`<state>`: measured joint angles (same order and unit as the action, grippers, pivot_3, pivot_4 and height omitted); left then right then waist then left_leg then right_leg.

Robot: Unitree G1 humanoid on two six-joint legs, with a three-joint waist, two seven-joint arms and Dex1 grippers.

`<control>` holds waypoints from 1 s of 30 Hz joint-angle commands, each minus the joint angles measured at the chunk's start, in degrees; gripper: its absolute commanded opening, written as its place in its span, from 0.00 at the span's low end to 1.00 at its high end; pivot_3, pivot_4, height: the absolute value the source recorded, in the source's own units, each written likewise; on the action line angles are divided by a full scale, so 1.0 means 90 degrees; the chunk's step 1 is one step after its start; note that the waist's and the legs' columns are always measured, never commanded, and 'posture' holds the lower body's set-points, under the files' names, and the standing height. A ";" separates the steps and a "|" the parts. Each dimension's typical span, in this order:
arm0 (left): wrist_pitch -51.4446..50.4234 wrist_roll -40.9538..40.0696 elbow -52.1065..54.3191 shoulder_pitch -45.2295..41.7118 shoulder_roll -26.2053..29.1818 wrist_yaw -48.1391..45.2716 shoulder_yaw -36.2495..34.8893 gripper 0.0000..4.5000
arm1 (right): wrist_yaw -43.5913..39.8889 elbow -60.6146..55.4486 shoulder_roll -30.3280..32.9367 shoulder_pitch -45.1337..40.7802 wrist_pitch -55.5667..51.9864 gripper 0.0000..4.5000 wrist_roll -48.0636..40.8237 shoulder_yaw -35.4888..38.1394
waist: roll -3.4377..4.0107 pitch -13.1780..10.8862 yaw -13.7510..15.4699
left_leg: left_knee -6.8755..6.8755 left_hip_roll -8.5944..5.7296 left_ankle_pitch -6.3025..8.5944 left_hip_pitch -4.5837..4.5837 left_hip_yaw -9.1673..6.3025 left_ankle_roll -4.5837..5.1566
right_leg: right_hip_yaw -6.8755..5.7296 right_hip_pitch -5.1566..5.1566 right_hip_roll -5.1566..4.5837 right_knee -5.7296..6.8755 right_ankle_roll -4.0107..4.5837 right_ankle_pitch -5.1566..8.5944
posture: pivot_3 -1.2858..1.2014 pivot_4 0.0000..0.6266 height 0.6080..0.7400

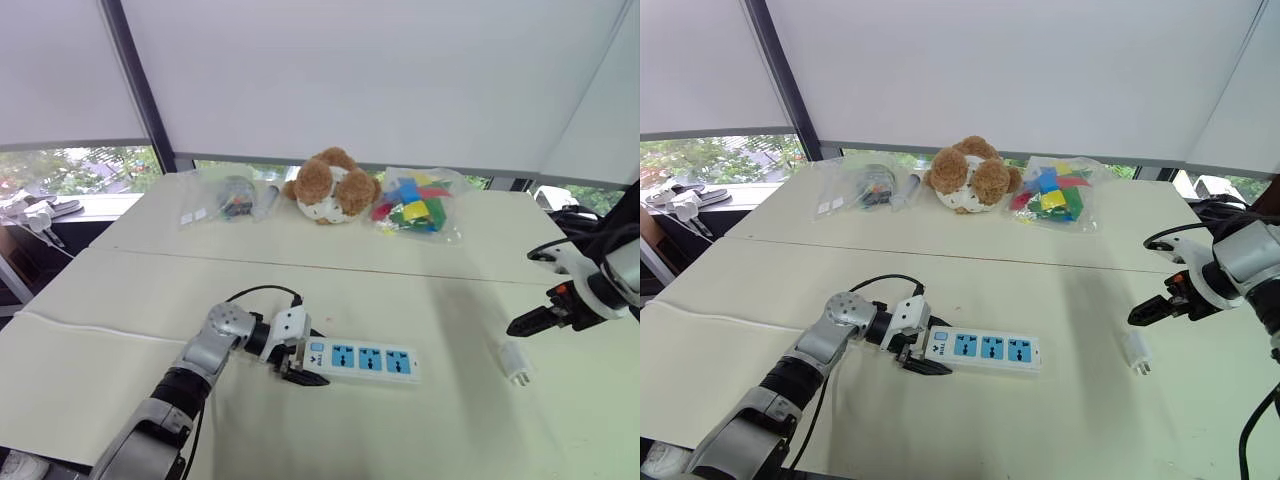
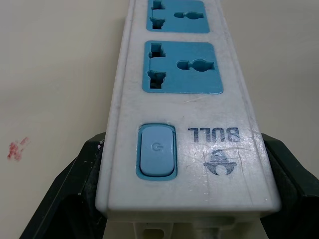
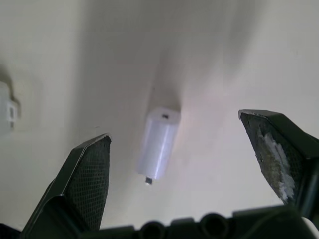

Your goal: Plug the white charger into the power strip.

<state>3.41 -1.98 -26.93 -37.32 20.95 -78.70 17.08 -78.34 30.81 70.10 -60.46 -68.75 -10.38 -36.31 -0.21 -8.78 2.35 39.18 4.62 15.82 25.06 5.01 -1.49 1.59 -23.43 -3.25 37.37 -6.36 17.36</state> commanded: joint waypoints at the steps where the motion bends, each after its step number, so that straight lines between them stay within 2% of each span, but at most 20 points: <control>1: -0.0096 -0.0032 0.0150 0.0191 -0.0145 0.0116 0.0166 0.69 | -0.0425 0.0230 -0.0067 -0.0224 -0.0295 1.00 0.0285 -0.0191 | 0.0007 0.0005 0.0001 | 0.0000 0.0000 0.0000 0.0000 0.0000 0.0000 | 0.0000 0.0000 0.0000 0.0001 0.0000 0.0000 | 0.52 0.24 0.99; 12: -0.0148 -0.0053 0.0185 0.0355 -0.0239 0.0408 0.0161 0.69 | -0.0538 0.0799 -0.0645 -0.0205 -0.0435 1.00 0.0708 -0.0259 | 0.0034 0.0019 0.0013 | 0.0006 -0.0009 -0.0001 -0.0001 -0.0003 -0.0002 | -0.0001 0.0004 -0.0004 0.0008 0.0000 0.0000 | 0.52 0.24 0.99; 19: -0.0065 -0.0024 0.0097 0.0392 -0.0291 0.0591 0.0173 0.69 | -0.0297 0.1536 -0.1332 -0.0198 -0.0413 1.00 0.0859 -0.0106 | 0.0048 0.0028 0.0016 | 0.0010 -0.0013 -0.0002 -0.0003 -0.0004 -0.0003 | -0.0001 0.0011 -0.0006 0.0009 -0.0001 -0.0001 | 0.52 0.24 0.99; 22: -0.0039 -0.0023 0.0076 0.0422 -0.0309 0.0654 0.0168 0.69 | -0.0087 0.1802 -0.1598 -0.0084 -0.0195 0.79 0.0974 -0.0039 | 0.0051 0.0032 0.0018 | 0.0012 -0.0015 -0.0002 -0.0006 -0.0007 -0.0003 | -0.0001 0.0019 -0.0008 0.0008 -0.0001 -0.0001 | 0.52 0.24 0.99; 27: 0.0004 -0.0034 0.0040 0.0430 -0.0267 0.0696 0.0154 0.69 | 0.0027 0.1961 -0.1737 0.0114 0.0052 0.23 0.1213 0.0008 | 0.0051 0.0034 0.0003 | 0.0014 -0.0017 -0.0002 -0.0028 -0.0008 -0.0003 | -0.0001 0.0043 -0.0008 0.0008 -0.0001 -0.0001 | 0.52 0.24 0.99; 28: 0.0012 -0.0034 0.0018 0.0413 -0.0259 0.0698 0.0145 0.69 | -0.0026 0.1933 -0.1739 0.0138 0.0091 0.17 0.1244 0.0002 | 0.0051 0.0034 0.0000 | 0.0013 -0.0017 -0.0002 -0.0041 -0.0008 -0.0003 | -0.0001 0.0055 -0.0008 0.0008 -0.0001 -0.0001 | 0.52 0.24 0.99; 30: 0.0031 -0.0036 -0.0038 0.0365 -0.0253 0.0711 0.0124 0.69 | -0.0063 0.1918 -0.1769 0.0152 0.0062 0.17 0.1283 0.0039 | 0.0051 0.0034 -0.0005 | 0.0010 -0.0017 -0.0001 -0.0066 -0.0008 -0.0002 | -0.0001 0.0079 -0.0007 0.0004 -0.0001 0.0000 | 0.52 0.24 0.99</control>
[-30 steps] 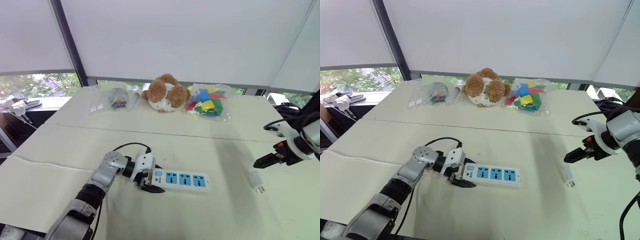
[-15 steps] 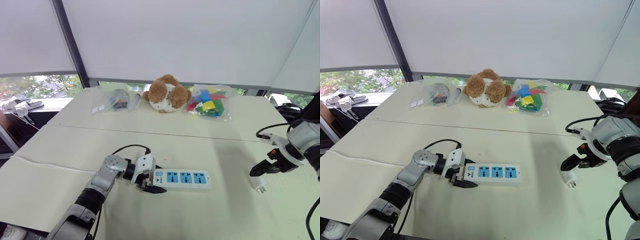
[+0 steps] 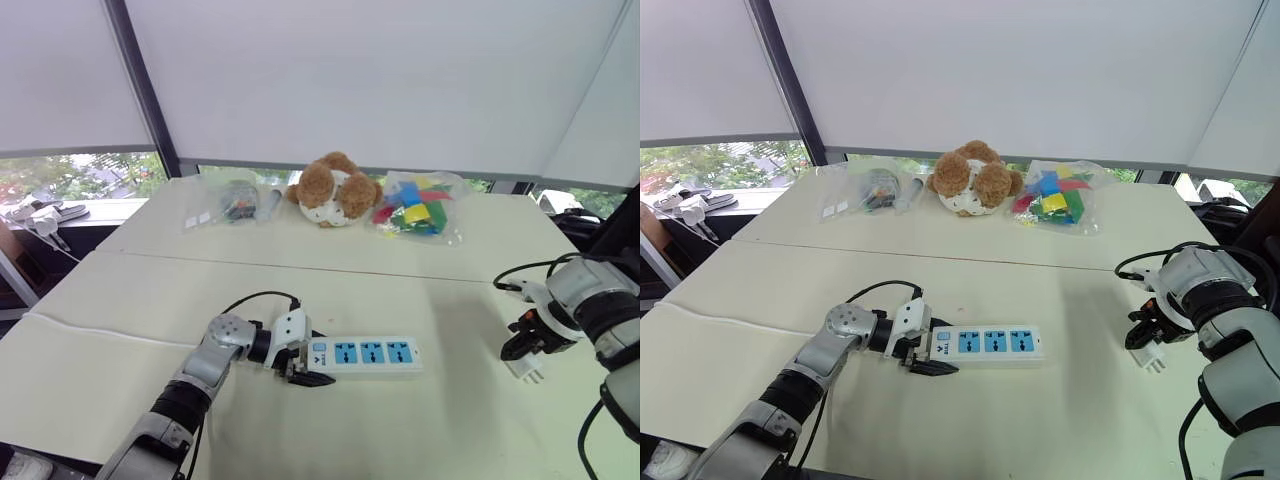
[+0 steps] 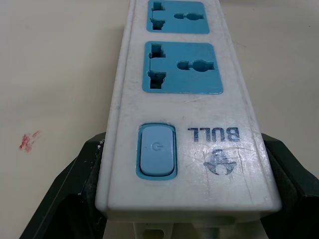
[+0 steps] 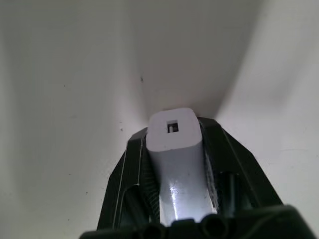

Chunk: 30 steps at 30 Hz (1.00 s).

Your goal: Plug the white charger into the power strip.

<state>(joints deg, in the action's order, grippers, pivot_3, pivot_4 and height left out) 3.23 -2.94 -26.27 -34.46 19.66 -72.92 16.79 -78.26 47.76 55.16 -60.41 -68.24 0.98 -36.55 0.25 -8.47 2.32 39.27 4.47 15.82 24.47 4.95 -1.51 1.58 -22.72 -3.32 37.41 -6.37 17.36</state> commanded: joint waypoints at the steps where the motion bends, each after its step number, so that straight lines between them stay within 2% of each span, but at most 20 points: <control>1: 0.0063 0.0067 -0.0154 0.0011 -0.0115 0.0080 0.0140 0.69 | -0.0077 0.0013 -0.0120 0.0154 -0.0015 0.17 0.0032 0.0086 | 0.0000 0.0000 -0.0001 | -0.0001 0.0000 0.0000 -0.0005 -0.0001 0.0000 | 0.0000 0.0005 0.0000 -0.0001 0.0000 0.0000 | 0.52 0.24 0.99; 6: 0.0161 0.0080 -0.0423 -0.0166 -0.0157 0.0113 0.0105 0.69 | -0.0051 -0.0270 -0.0060 0.0154 -0.0018 0.17 -0.0022 0.0385 | -0.0001 0.0001 0.0002 | -0.0001 0.0000 0.0000 -0.0008 -0.0001 -0.0001 | 0.0000 0.0008 0.0000 0.0000 0.0000 0.0000 | 0.52 0.24 0.99; 10: 0.0278 0.0095 -0.0640 -0.0316 -0.0048 -0.0300 0.0215 0.69 | 0.0027 -0.0904 0.0085 -0.0044 0.0787 0.17 -0.0294 0.1195 | 0.0013 0.0000 -0.0018 | -0.0001 0.0000 -0.0001 -0.0008 0.0000 -0.0001 | 0.0000 0.0003 0.0000 0.0003 0.0000 0.0000 | 0.52 0.24 0.99; 14: 0.0546 0.0338 -0.1164 -0.0828 0.0158 -0.1036 0.0525 0.69 | 0.0133 -0.2918 -0.0015 0.0821 0.2490 0.17 -0.1676 0.3507 | 0.0013 -0.0003 0.0005 | -0.0010 0.0001 -0.0001 -0.0003 0.0002 -0.0002 | 0.0001 -0.0008 0.0004 0.0004 -0.0003 0.0000 | 0.52 0.24 0.99; 17: 0.0865 0.0471 -0.1742 -0.1250 0.0160 -0.1212 0.0617 0.69 | 0.0612 -0.4116 -0.0432 0.1490 0.2559 0.17 -0.2358 0.4578 | 0.0006 -0.0003 -0.0002 | -0.0019 0.0007 0.0001 -0.0002 -0.0021 0.0000 | -0.0006 -0.0003 0.0018 0.0003 -0.0008 0.0002 | 0.52 0.24 0.99; 20: 0.1287 0.0571 -0.2594 -0.1791 0.0081 -0.1314 0.0648 0.69 | 0.1210 -0.5287 -0.1555 0.2492 0.2932 0.17 -0.3278 0.5577 | -0.0012 -0.0003 -0.0015 | -0.0018 0.0028 0.0001 -0.0002 -0.0031 0.0001 | -0.0008 -0.0001 0.0046 0.0001 -0.0008 0.0002 | 0.52 0.24 0.99; 23: 0.1651 0.0634 -0.3142 -0.2103 0.0008 -0.1388 0.0659 0.69 | 0.1425 -0.5801 -0.2311 0.3456 0.3812 0.17 -0.3435 0.5741 | -0.0012 -0.0003 -0.0022 | -0.0020 0.0039 -0.0001 -0.0003 -0.0042 -0.0002 | -0.0007 -0.0002 0.0063 0.0003 -0.0006 0.0003 | 0.52 0.24 0.99; 26: 0.2062 0.0777 -0.3522 -0.2270 0.0050 -0.1409 0.0710 0.69 | 0.1695 -0.6014 -0.2864 0.3993 0.4330 0.17 -0.3580 0.5707 | -0.0011 -0.0004 -0.0051 | -0.0017 0.0039 -0.0003 -0.0002 -0.0045 -0.0006 | -0.0003 -0.0001 0.0066 0.0004 -0.0006 0.0003 | 0.52 0.24 0.99; 30: 0.2194 0.0686 -0.3748 -0.2384 0.0153 -0.1666 0.0585 0.69 | 0.1724 -0.6148 -0.3629 0.4814 0.5563 0.17 -0.3380 0.5241 | -0.0012 -0.0003 -0.0163 | -0.0018 0.0043 -0.0004 -0.0006 -0.0052 -0.0008 | -0.0002 0.0002 0.0073 0.0007 -0.0006 0.0003 | 0.52 0.24 0.99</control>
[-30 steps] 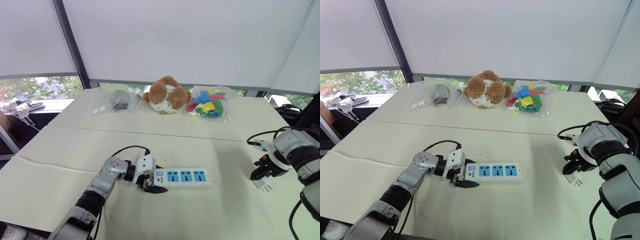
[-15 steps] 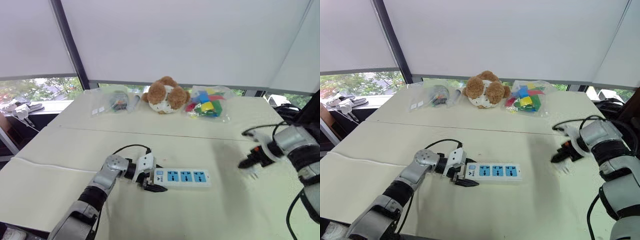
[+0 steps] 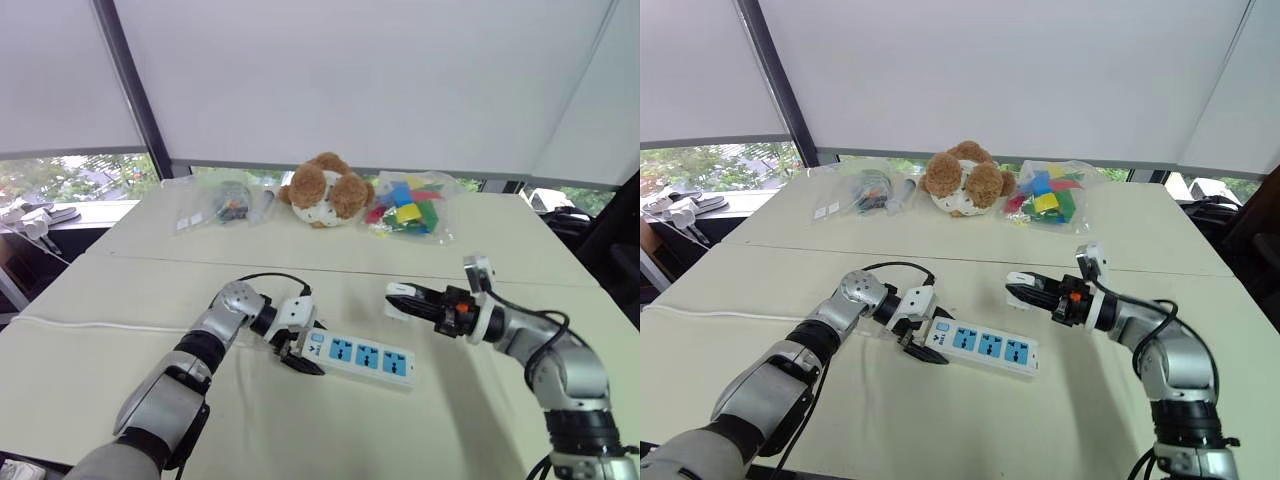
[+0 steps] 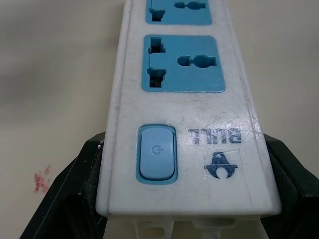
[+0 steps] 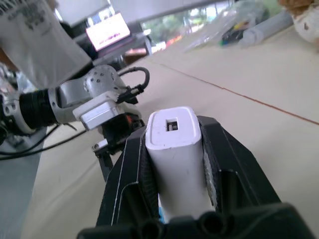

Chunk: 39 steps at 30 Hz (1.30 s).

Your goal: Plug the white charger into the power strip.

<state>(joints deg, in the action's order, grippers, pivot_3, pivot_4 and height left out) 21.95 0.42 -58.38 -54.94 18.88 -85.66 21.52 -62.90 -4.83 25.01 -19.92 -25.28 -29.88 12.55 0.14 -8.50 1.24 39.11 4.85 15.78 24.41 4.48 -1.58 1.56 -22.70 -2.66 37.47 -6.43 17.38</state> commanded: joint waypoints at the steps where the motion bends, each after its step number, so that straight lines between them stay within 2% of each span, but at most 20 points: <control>1: 0.0129 0.0309 -0.0196 -0.0118 0.0265 -0.0306 0.0042 0.69 | 0.0020 -0.0266 -0.0327 0.0421 0.0891 0.17 0.0078 -0.0288 | 0.0000 0.0000 -0.0070 | -0.0004 0.0000 0.0000 0.0000 -0.0003 0.0000 | 0.0000 0.0001 0.0001 0.0001 0.0000 0.0000 | 0.52 0.24 0.99; 5: 0.0197 0.0356 -0.0250 -0.0111 0.0403 -0.0556 0.0060 0.69 | -0.0162 -0.0014 -0.0240 0.0726 0.1291 0.17 0.0204 -0.0569 | 0.0001 0.0000 -0.0129 | -0.0004 0.0000 0.0000 0.0000 -0.0002 0.0000 | 0.0000 -0.0001 0.0001 0.0002 0.0000 0.0000 | 0.52 0.24 0.99; 11: 0.0249 0.0376 -0.0293 -0.0114 0.0480 -0.0658 0.0047 0.69 | -0.0400 0.0605 -0.0011 0.0657 0.1727 0.17 0.0337 -0.0744 | 0.0000 0.0000 -0.0137 | -0.0005 0.0002 0.0000 -0.0003 -0.0002 0.0000 | 0.0000 0.0001 0.0002 0.0003 0.0001 0.0001 | 0.52 0.24 0.99; 26: 0.0198 0.0377 -0.0244 -0.0076 0.0462 -0.0661 0.0024 0.69 | -0.0438 0.0689 -0.0046 0.0842 0.1745 0.17 0.0257 -0.1014 | 0.0000 0.0000 -0.0126 | -0.0005 0.0002 0.0000 -0.0003 -0.0003 0.0000 | 0.0000 0.0001 0.0002 0.0003 0.0001 0.0001 | 0.52 0.24 0.99; 39: 0.0137 0.0323 -0.0203 -0.0056 0.0406 -0.0698 -0.0002 0.69 | -0.0864 0.2006 0.0216 0.0793 0.2932 0.17 0.0935 -0.1464 | -0.0001 0.0000 -0.0103 | -0.0006 0.0002 0.0000 -0.0019 -0.0002 0.0000 | 0.0000 0.0018 0.0001 0.0001 0.0000 0.0001 | 0.52 0.24 0.99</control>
<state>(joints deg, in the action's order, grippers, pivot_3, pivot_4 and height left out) 22.82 0.64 -60.57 -55.82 21.32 -90.10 20.63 -70.25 9.74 25.85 -14.39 1.48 -24.46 0.68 0.14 -8.50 0.32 39.06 4.87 15.78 24.23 4.46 -1.58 1.57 -22.52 -2.64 37.47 -6.42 17.39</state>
